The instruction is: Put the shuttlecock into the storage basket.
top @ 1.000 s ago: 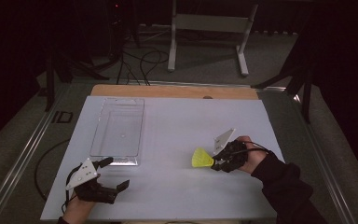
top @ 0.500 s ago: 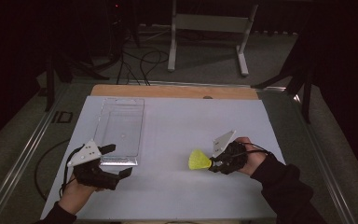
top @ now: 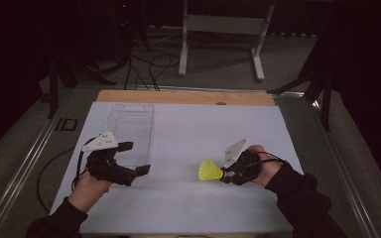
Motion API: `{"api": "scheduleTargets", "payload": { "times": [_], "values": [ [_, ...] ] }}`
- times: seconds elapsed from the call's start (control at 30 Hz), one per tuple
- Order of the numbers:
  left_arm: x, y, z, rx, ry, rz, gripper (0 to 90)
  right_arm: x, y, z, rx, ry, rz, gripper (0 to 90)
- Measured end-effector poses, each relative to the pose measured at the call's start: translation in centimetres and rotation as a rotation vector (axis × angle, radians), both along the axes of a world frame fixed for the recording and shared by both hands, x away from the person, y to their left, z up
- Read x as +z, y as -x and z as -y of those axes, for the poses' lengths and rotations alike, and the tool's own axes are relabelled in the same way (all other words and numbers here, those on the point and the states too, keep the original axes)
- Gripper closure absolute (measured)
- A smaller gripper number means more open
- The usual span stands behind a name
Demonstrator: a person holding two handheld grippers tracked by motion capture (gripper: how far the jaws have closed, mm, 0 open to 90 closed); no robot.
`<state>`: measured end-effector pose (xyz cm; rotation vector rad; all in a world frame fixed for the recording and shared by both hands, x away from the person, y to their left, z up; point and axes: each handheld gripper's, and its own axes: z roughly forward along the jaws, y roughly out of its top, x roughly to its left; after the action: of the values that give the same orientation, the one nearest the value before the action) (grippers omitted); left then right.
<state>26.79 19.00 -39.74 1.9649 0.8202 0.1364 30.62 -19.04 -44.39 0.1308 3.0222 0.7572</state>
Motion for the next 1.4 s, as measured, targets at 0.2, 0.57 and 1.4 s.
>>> {"api": "scheduleTargets", "payload": {
  "times": [0.2, 0.57, 1.4],
  "values": [
    [0.6, -1.3, 1.1, -0.018, -0.013, -0.060, 0.5, 0.1, 0.0, -0.2, 0.003, 0.002, -0.001, 65.2],
    [0.8, -2.7, 4.1, -0.062, -0.067, -0.156, 0.6, 0.3, 0.2, -0.7, 0.024, -0.011, 0.012, 65.3],
    [-1.7, -4.3, 9.4, -0.146, -0.093, -0.346, 29.0, 0.6, 0.5, -2.1, 0.062, -0.045, 0.005, 65.2]
  ]
}}
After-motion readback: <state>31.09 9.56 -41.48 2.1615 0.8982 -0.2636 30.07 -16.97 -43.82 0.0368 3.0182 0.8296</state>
